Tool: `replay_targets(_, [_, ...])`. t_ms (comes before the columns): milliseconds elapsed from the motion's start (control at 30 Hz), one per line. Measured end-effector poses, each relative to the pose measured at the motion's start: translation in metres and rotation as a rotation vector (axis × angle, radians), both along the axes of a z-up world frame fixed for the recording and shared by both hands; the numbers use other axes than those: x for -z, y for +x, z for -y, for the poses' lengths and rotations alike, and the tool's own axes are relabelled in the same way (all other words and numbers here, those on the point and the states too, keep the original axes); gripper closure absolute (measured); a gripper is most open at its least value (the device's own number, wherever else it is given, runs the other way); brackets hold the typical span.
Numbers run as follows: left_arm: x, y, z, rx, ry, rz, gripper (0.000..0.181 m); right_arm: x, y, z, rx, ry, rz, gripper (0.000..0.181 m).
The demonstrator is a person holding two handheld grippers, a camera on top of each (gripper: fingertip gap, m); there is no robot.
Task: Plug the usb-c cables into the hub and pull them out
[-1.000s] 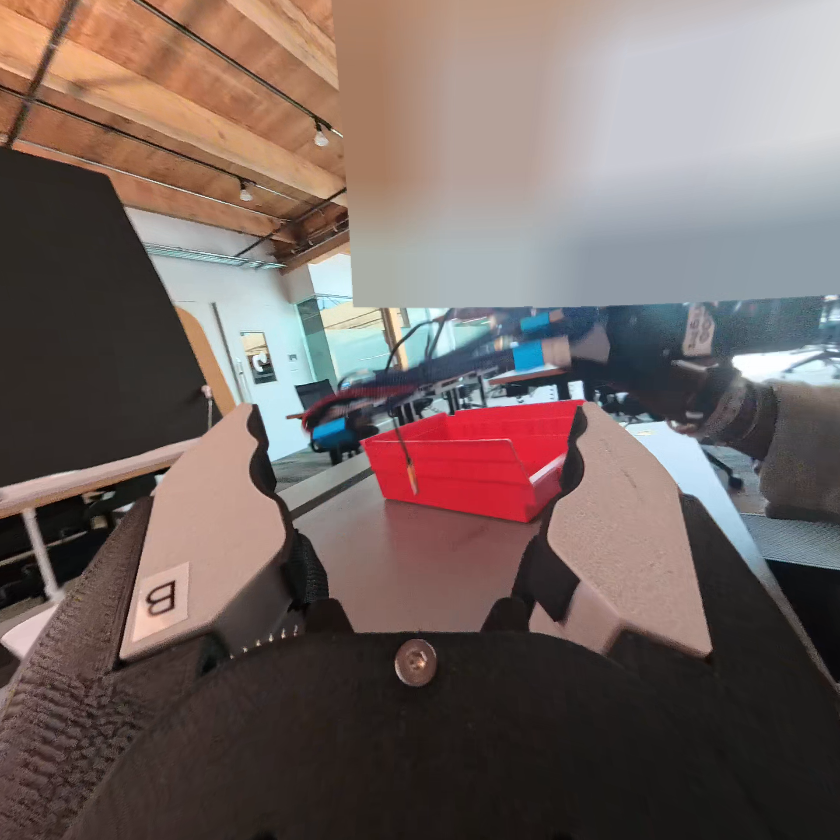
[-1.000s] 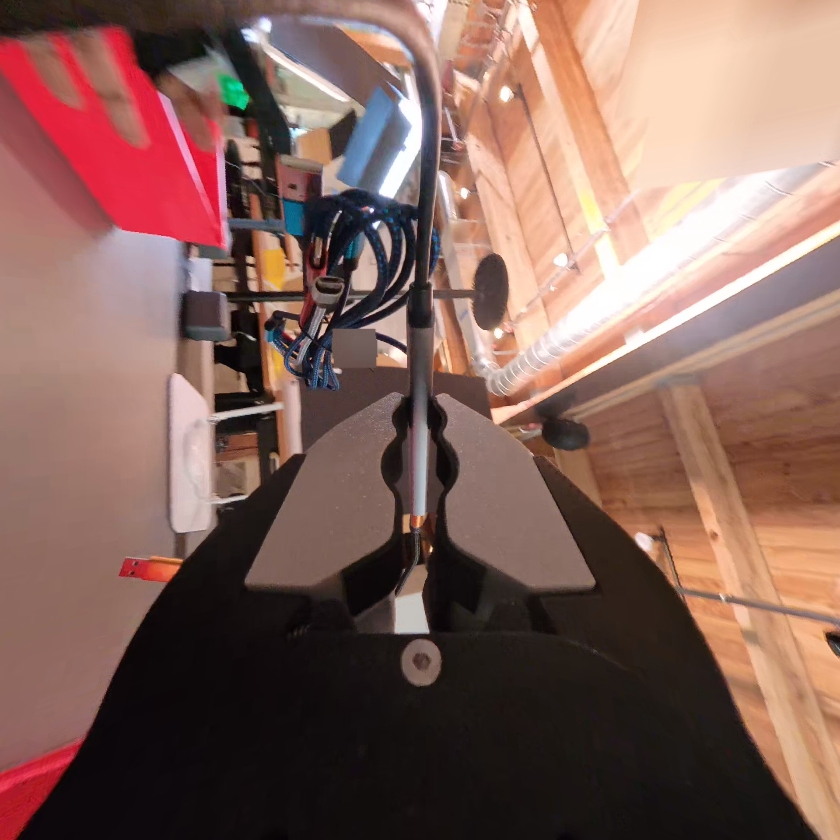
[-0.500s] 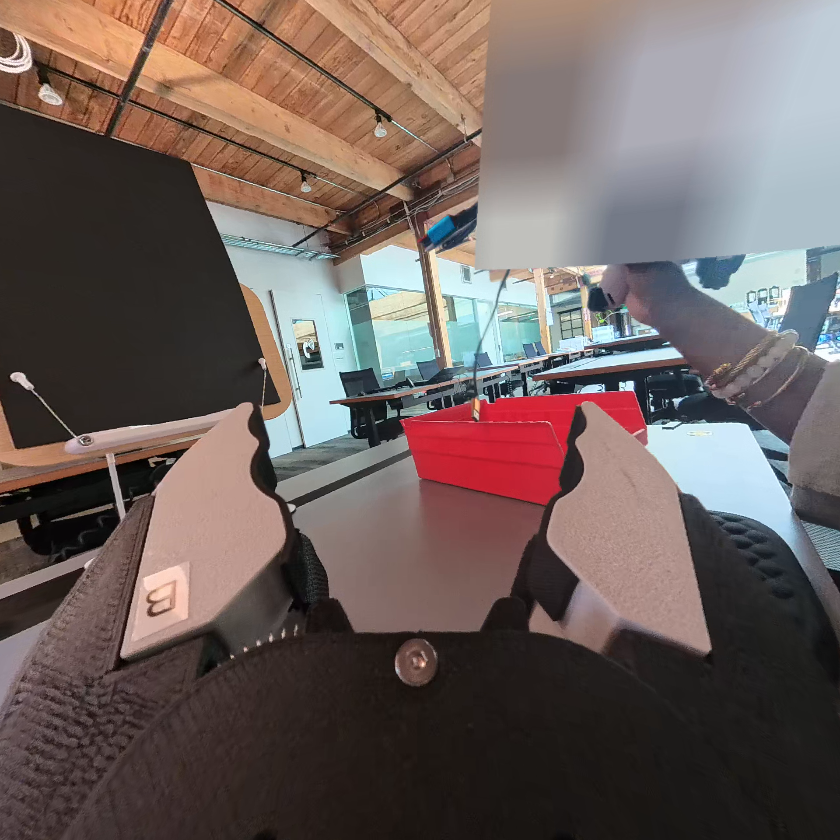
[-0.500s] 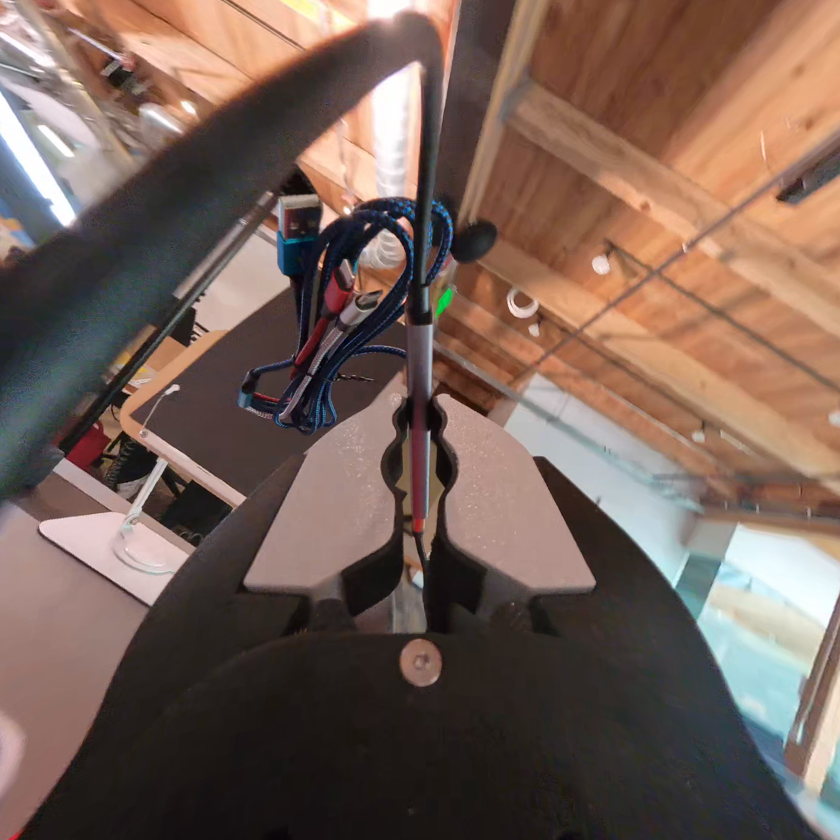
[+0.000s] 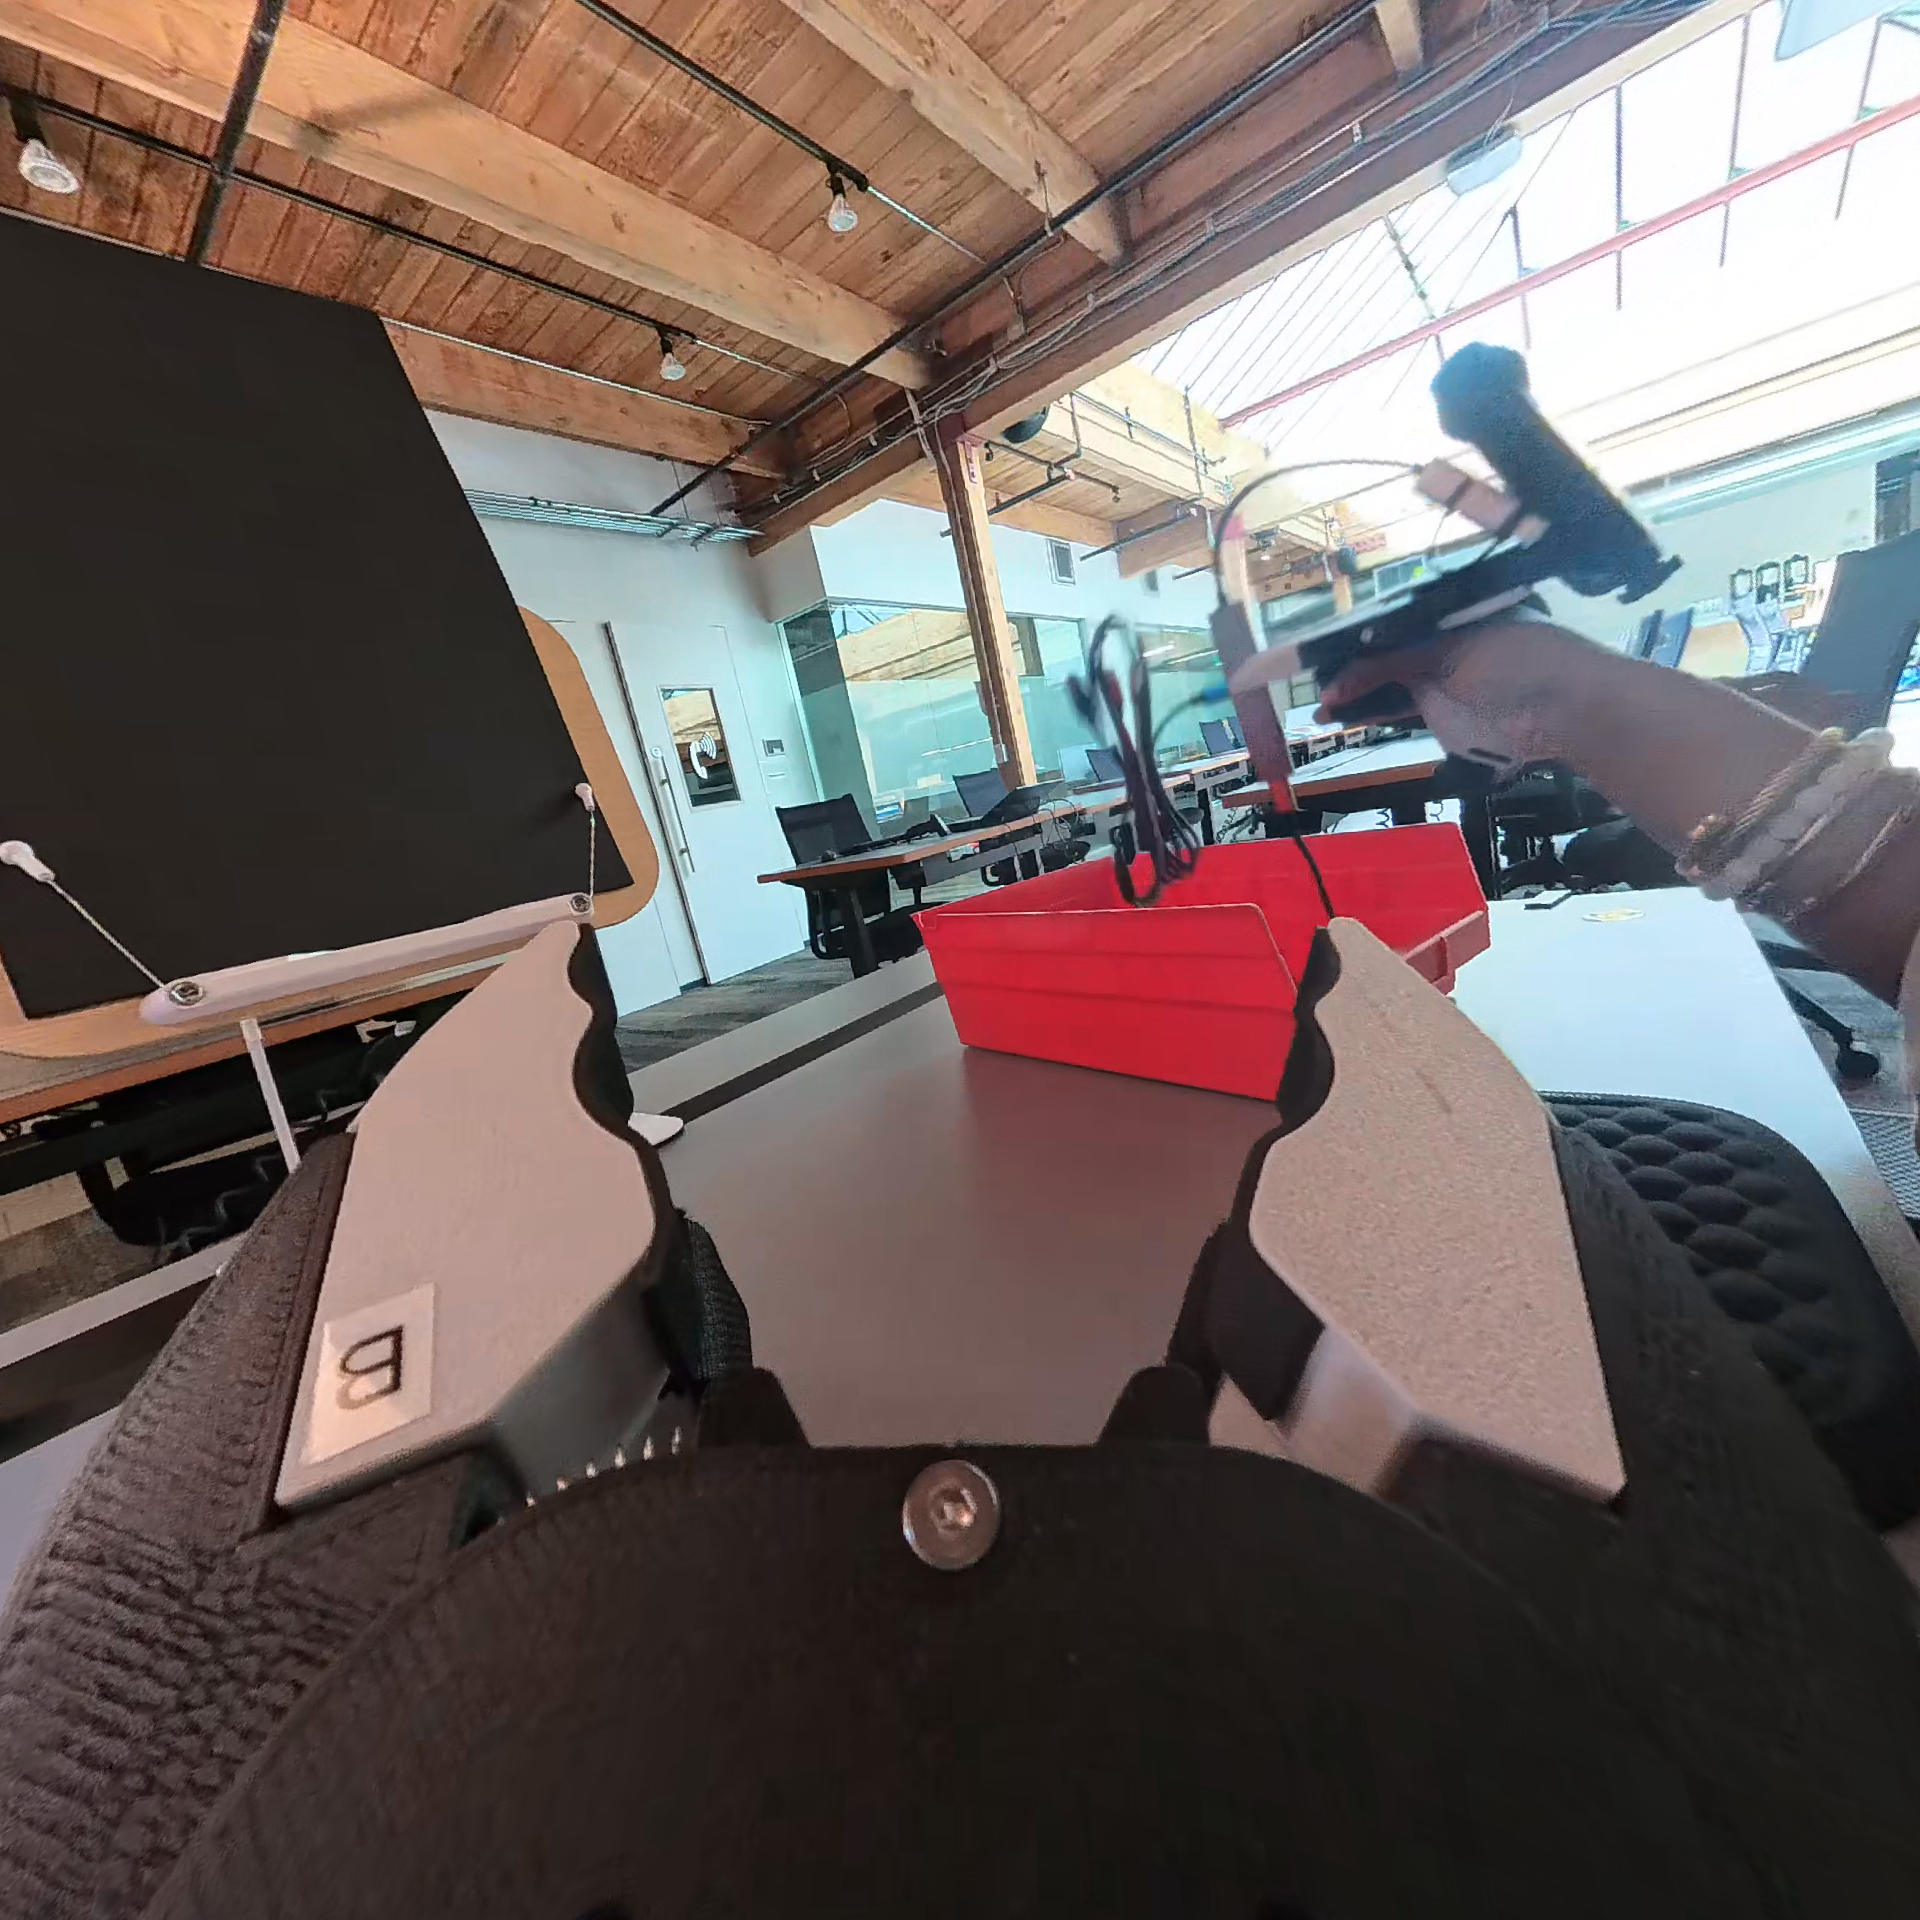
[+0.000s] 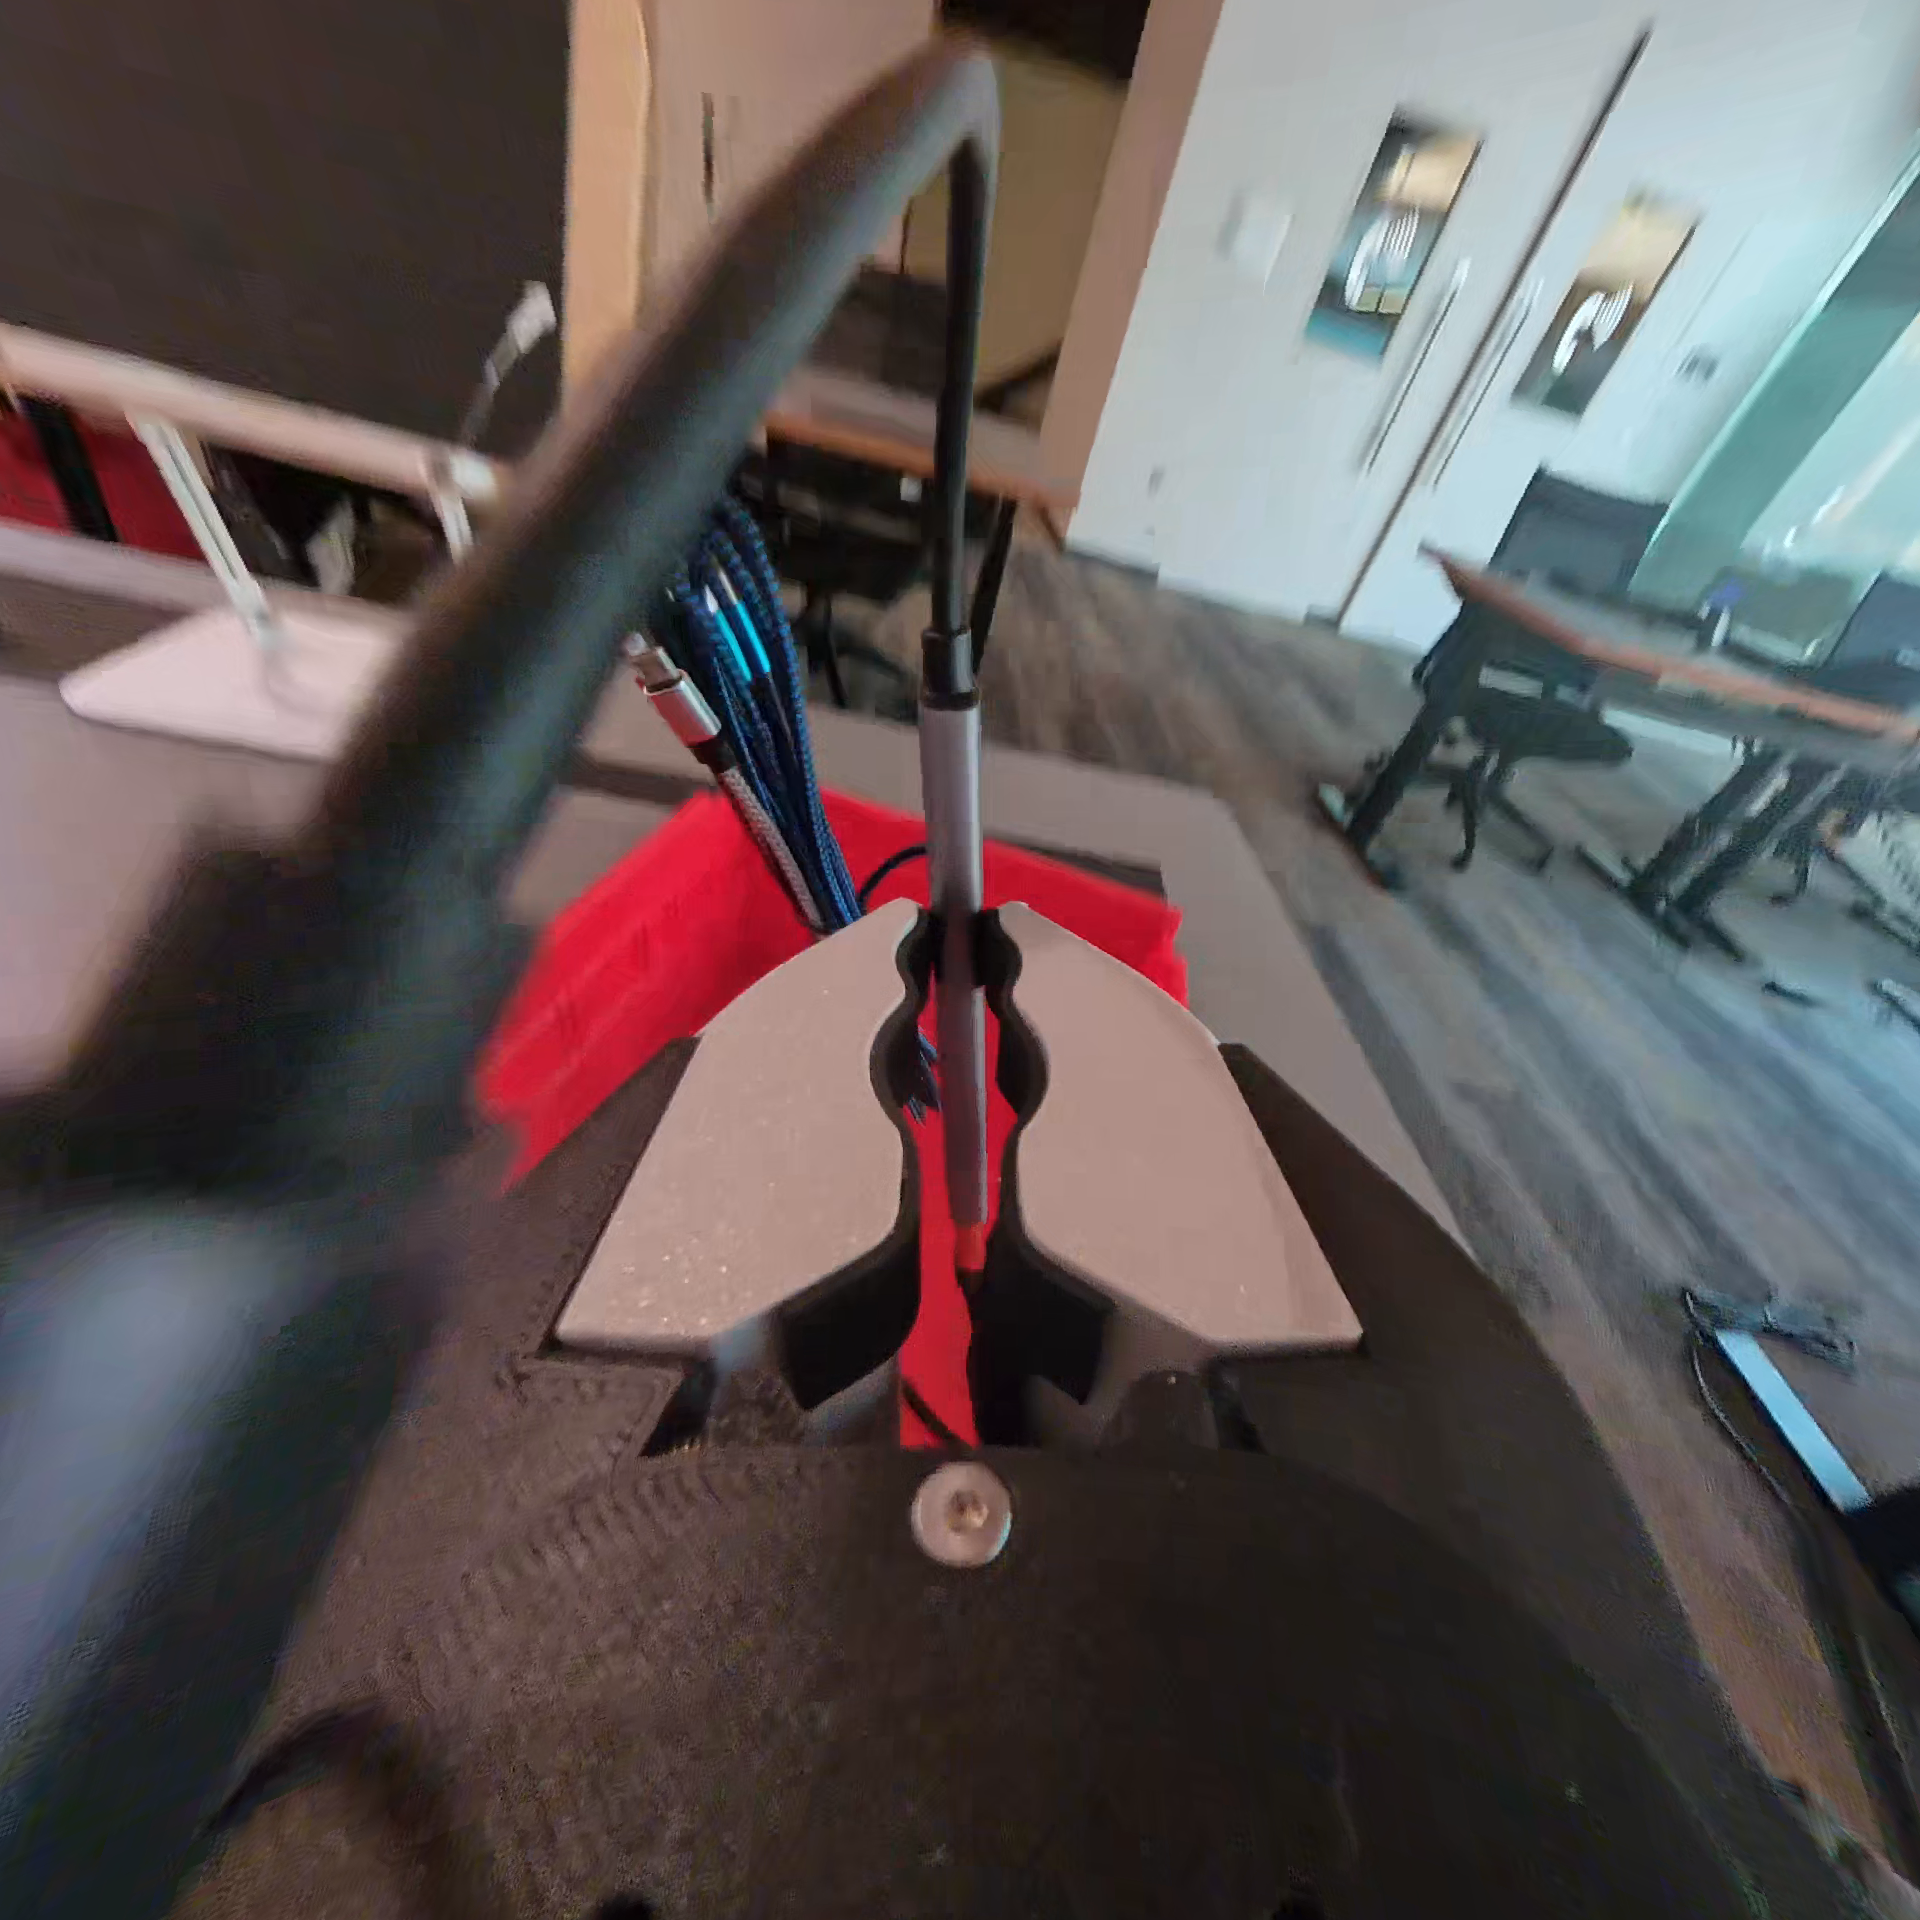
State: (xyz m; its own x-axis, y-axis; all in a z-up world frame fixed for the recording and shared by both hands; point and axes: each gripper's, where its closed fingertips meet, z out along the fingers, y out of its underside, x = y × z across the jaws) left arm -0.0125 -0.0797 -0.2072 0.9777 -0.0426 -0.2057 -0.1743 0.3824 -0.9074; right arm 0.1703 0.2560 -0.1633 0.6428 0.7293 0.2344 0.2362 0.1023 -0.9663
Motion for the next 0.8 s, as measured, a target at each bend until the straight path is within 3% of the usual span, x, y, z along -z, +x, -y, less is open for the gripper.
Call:
replay_targets(233, [0.004, 0.002, -0.002, 0.012, -0.027, -0.002, 0.061, 0.087, -0.026, -0.030, 0.015, -0.240, 0.442, 0.174])
replay_targets(300, [0.006, -0.001, -0.003, 0.020, -0.038, 0.025, 0.062, 0.101, -0.034, -0.038, 0.018, -0.251, 0.478, 0.172])
replay_targets(400, [0.003, -0.007, 0.000, 0.023, -0.018, 0.080, 0.065, 0.102, -0.043, -0.043, 0.029, -0.200, 0.444, 0.162])
replay_targets(500, [0.002, -0.015, 0.001, 0.022, -0.009, 0.136, 0.067, 0.087, -0.045, -0.044, 0.058, -0.109, 0.374, 0.138])
replay_targets(600, [-0.010, -0.024, 0.008, 0.052, 0.043, 0.271, 0.066, 0.068, -0.040, -0.043, 0.109, -0.029, 0.307, 0.130])
replay_targets(667, [-0.056, -0.026, 0.033, 0.247, 0.288, 0.545, 0.056, 0.055, -0.038, -0.037, 0.118, 0.014, 0.250, 0.126])
replay_targets(733, [-0.115, -0.038, 0.083, 0.604, 0.658, 0.923, 0.039, 0.042, -0.038, -0.028, 0.106, 0.041, 0.169, 0.117])
replay_targets(767, [-0.139, -0.044, 0.112, 0.819, 0.847, 1.061, 0.036, 0.035, -0.040, -0.021, 0.091, 0.050, 0.124, 0.112])
replay_targets(800, [-0.161, -0.041, 0.137, 0.985, 0.982, 1.098, 0.037, 0.028, -0.041, -0.014, 0.072, 0.059, 0.075, 0.105])
